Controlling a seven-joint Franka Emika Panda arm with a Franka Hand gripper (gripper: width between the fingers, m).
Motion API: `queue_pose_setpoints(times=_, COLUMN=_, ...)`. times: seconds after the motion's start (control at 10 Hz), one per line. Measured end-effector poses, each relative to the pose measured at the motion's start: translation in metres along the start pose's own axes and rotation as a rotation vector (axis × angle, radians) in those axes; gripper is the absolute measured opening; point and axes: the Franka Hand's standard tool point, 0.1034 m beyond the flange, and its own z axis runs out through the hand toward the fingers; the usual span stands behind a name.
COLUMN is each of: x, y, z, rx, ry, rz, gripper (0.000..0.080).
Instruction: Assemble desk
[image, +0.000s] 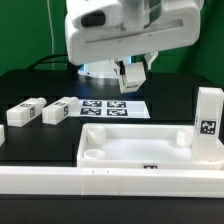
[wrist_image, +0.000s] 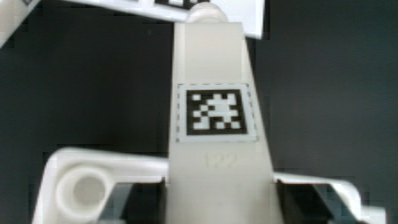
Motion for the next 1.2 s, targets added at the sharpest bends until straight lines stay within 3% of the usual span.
queue_pose_setpoints(times=0.3, x=0.002, y=0.007, z=-0.003, rx=-0.032, ry=0.185, rz=0.005, gripper=0.0289)
queue_pose_setpoints(times=0.5, x=0.015, y=0.022, z=-0.035, rx=-0.072, ry=0.329, rz=-0.058, gripper=0.0289)
queue_pose_setpoints(times=0.7, x=0.023, y=0.026, z=-0.054, rx=-0.090, ry=0.405, rz=-0.054, gripper=0.0289)
queue_pose_setpoints(times=0.9, x=0.025, y=0.033, z=-0.053, rx=-0.118, ry=0.564, rz=-0.049, gripper=0.0289)
queue_pose_setpoints(times=1.2, x=0.030, y=0.048, z=-0.053, rx=-0.184, ry=0.741, rz=-0.045, gripper=0.0289)
